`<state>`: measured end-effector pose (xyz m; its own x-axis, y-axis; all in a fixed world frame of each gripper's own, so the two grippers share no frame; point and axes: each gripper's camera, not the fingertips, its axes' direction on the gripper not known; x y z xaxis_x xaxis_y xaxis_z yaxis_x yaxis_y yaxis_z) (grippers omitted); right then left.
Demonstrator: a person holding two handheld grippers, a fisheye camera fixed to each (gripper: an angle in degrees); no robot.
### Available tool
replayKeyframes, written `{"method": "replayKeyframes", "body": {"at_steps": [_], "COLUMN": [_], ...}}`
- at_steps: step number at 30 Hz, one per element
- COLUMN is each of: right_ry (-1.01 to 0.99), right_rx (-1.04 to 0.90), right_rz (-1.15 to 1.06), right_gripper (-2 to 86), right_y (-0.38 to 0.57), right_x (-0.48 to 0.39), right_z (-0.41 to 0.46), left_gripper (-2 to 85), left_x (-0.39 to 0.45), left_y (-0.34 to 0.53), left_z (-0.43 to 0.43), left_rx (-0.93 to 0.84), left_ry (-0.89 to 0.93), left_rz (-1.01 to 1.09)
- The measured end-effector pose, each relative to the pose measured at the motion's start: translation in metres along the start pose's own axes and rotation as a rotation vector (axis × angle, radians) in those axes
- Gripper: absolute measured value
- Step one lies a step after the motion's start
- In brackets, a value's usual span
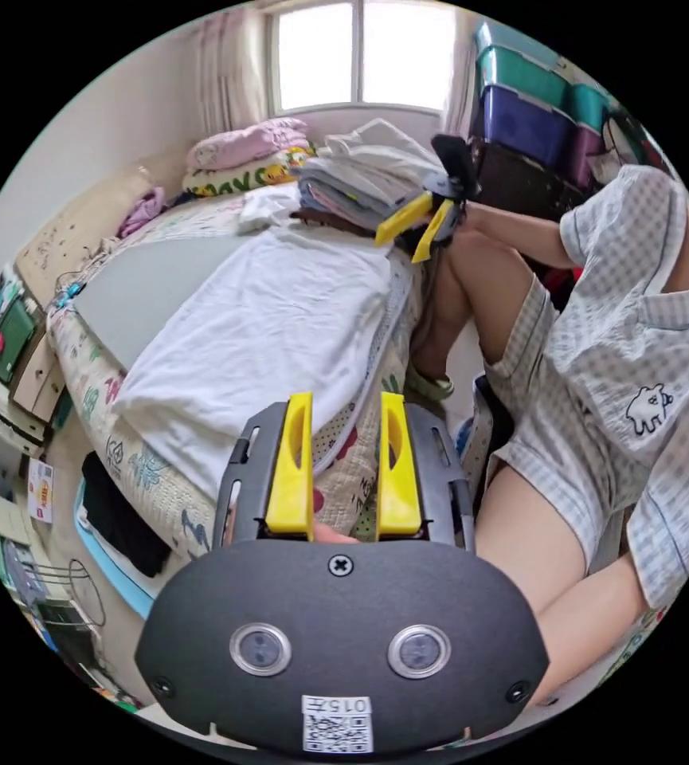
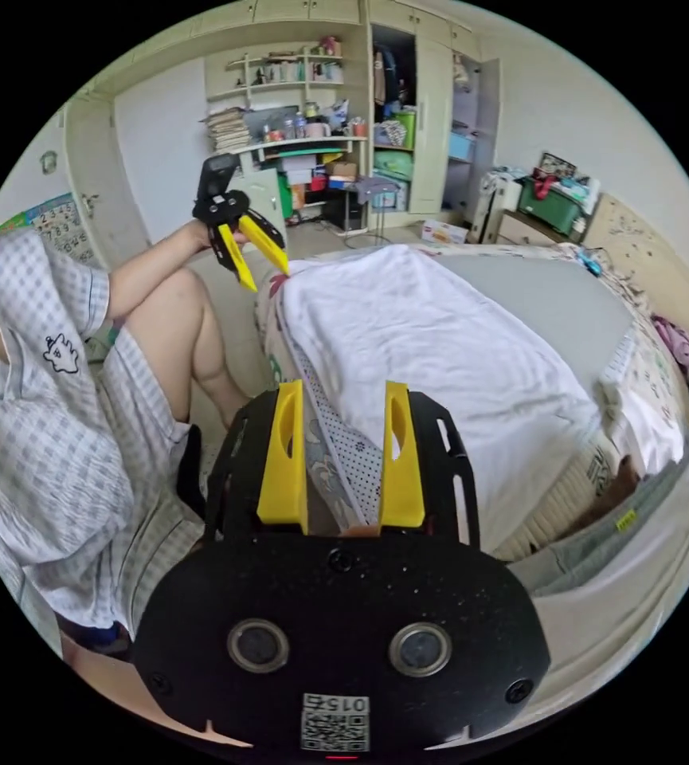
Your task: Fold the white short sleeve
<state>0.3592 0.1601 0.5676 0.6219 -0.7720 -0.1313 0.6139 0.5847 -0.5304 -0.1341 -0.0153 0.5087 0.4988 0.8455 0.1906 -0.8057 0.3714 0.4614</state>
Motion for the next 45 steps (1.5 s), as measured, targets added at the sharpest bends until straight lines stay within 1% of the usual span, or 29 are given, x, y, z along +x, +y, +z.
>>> {"method": "replayKeyframes", "body": {"at_steps": [2,6,9,13,15,19,23,27,30,34,38,42,45], "right_ry": [-0.019,0.056,0.106,0.054,0.072,0.121,0.221,0.197,0.128,0.067,0.005,0.016,0.03], "right_rx": [-0.069,-0.186,-0.157,-0.13,-0.127,-0.173,-0.152,-0.144,-0.083,0.085,0.213,0.218,0.15], "right_rz": [-0.034,-0.07,-0.069,-0.039,-0.041,-0.068,-0.089,-0.032,0.031,0.129,0.251,0.31,0.221], "right_gripper": [15.7,14.1,11.9,10.8,10.1,9.7,7.7,5.7,5.3,4.6,0.1,-0.3,1.8], "right_y": [-0.003,0.002,0.009,0.016,0.019,0.023,0.029,0.028,0.03,0.033,0.031,0.017,0.002], "right_x": [-0.004,-0.012,-0.016,-0.014,-0.015,-0.023,-0.032,-0.022,-0.009,0.011,0.041,0.063,0.069], "right_z": [0.018,0.043,0.044,0.037,0.037,0.05,0.053,0.043,0.021,-0.018,-0.04,-0.052,-0.046], "left_gripper": [11.9,11.4,10.7,9.4,8.8,6.8,3.1,1.4,0.8,0.6,0.5,0.4,0.3], "left_x": [0.011,0.018,0.024,0.04,0.044,0.047,0.049,0.043,0.03,0.014,-0.011,-0.037,-0.064], "left_y": [-0.008,-0.007,-0.004,-0.001,0.0,0.003,0.004,0.005,0.01,0.019,0.025,0.015,0.002], "left_z": [0.028,0.049,0.05,0.039,0.043,0.065,0.066,0.061,0.045,0.007,-0.019,-0.027,-0.03], "left_rx": [-0.099,-0.153,-0.134,-0.051,-0.068,-0.149,-0.155,-0.152,-0.094,0.073,0.192,0.21,0.218], "left_ry": [0.021,0.039,0.018,-0.032,-0.073,-0.089,-0.144,-0.132,-0.086,-0.091,-0.094,-0.053,-0.048], "left_rz": [0.032,0.026,0.014,0.031,0.038,0.055,0.045,0.016,-0.05,-0.118,-0.213,-0.248,-0.278]}}
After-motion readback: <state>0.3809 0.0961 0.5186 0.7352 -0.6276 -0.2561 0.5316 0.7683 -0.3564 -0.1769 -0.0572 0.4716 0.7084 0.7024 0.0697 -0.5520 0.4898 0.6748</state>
